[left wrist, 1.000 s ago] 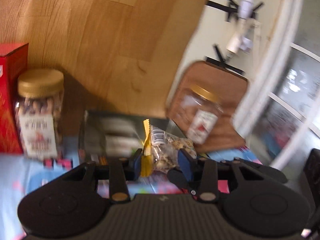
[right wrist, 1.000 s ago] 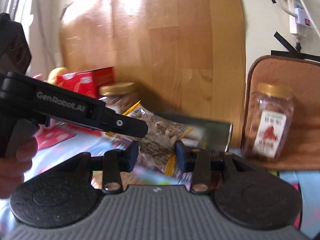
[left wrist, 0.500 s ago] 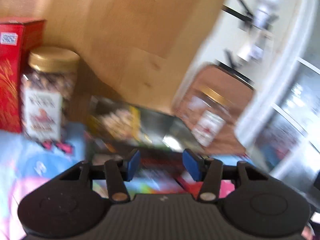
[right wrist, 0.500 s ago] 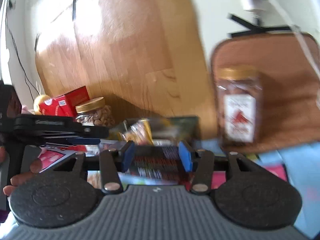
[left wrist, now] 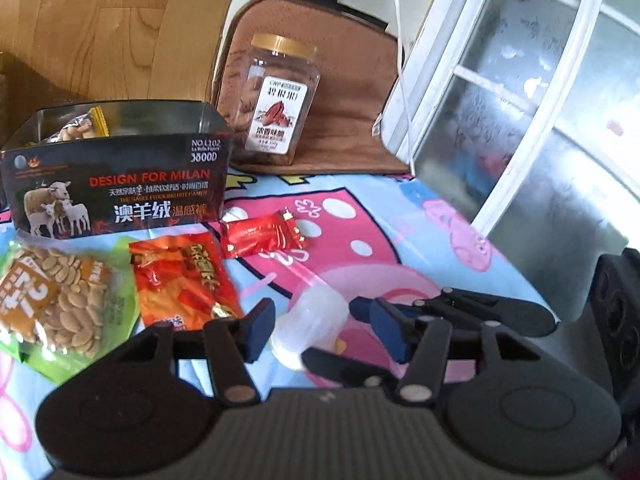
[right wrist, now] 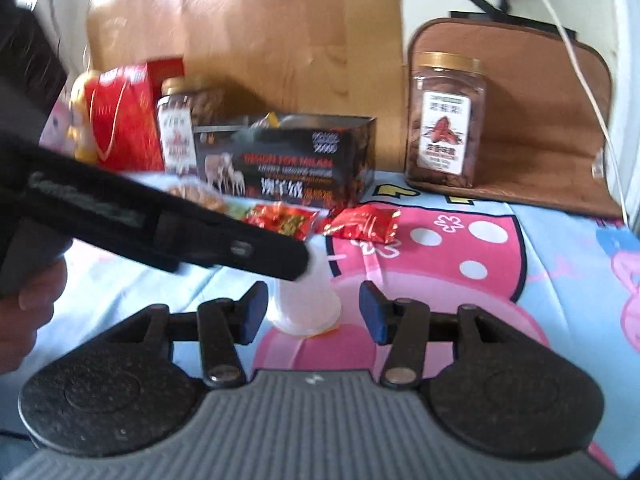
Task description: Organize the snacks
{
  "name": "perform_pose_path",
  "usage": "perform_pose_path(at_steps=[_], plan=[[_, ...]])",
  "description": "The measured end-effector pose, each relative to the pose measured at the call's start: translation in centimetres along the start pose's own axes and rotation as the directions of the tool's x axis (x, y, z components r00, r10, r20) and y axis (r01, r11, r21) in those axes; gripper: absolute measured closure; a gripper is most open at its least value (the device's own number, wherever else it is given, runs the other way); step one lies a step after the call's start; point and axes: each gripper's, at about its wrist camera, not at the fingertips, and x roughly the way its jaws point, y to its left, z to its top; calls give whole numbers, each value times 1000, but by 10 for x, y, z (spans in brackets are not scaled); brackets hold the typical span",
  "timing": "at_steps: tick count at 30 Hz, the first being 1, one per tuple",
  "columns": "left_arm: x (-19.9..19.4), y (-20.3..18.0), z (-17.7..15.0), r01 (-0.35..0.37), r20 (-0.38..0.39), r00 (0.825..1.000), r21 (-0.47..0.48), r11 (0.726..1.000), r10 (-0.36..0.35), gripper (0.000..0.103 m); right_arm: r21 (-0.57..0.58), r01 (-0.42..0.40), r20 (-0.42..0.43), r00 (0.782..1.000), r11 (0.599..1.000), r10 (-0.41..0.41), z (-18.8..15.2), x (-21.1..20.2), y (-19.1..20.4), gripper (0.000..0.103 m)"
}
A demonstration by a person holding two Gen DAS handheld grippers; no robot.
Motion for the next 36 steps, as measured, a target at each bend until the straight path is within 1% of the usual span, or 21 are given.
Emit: perform_pose_path(at_steps=[1, 2, 3, 4, 8, 10, 13, 17, 20, 23, 24, 25, 26, 28, 32, 34, 36], plan=[[4, 0, 0, -5, -12, 1000, -4, 1000, 5, 53, -3, 6, -10, 1000, 1000, -6, -1, 5, 0, 51], [8, 1, 0, -7, -23, 1000, -11, 1000, 6, 61, 0, 8, -19, 1000, 1000, -8, -4, 7, -1, 51], [11, 2, 0, -7, -33, 999, -20, 1000, 6, 64, 9, -3, -26, 1000, 1000, 3, -5, 7, -2, 59], [13, 4, 0, -9, -38, 999, -30, 1000, 7, 66, 19, -16, -25, 1000, 1000, 17, -5, 6, -2, 65], [6, 9, -5, -7, -32, 999, -53, 999, 5, 66, 15, -19, -21, 1000, 1000, 19, -6, 3, 7, 66], [-7, 11, -13, -17, -27, 1000, -48, 999, 16, 66, -2, -35, -25, 999, 999, 34, -7, 1, 19, 66], [-33, 16, -30, -49, -18, 999, -40, 998, 48, 66, -40, -85, -35, 996, 996, 84, -9, -4, 44, 66], [-76, 27, -59, -108, 4, 994, -55, 993, 108, 66, -129, -156, -45, 988, 979, 151, -14, -8, 88, 66], [-109, 37, -82, -146, 23, 989, -101, 984, 149, 67, -202, -211, -54, 977, 956, 204, -18, -12, 121, 66], [-132, 49, -97, -154, 38, 986, -162, 975, 162, 68, -269, -247, -55, 969, 931, 241, -20, -13, 142, 65], [-136, 52, -99, -153, 37, 986, -179, 972, 162, 68, -283, -252, -56, 967, 925, 247, -20, -12, 146, 63], [-137, 54, -100, -150, 35, 987, -190, 970, 160, 68, -289, -248, -52, 969, 925, 243, -20, -11, 149, 61], [-137, 55, -101, -156, 36, 986, -194, 969, 165, 66, -290, -244, -50, 969, 925, 240, -20, -10, 150, 60], [-136, 55, -100, -181, 41, 981, -179, 967, 191, 63, -273, -250, -55, 968, 929, 244, -17, -8, 149, 60], [-128, 52, -98, -173, 44, 982, -155, 973, 182, 61, -221, -249, -56, 969, 943, 242, -17, -9, 147, 61], [-124, 49, -97, -182, 49, 981, -135, 974, 190, 63, -217, -235, -44, 972, 948, 231, -19, -10, 146, 61], [-121, 49, -96, -176, 47, 982, -136, 975, 184, 64, -206, -240, -36, 971, 949, 237, -18, -10, 144, 63]])
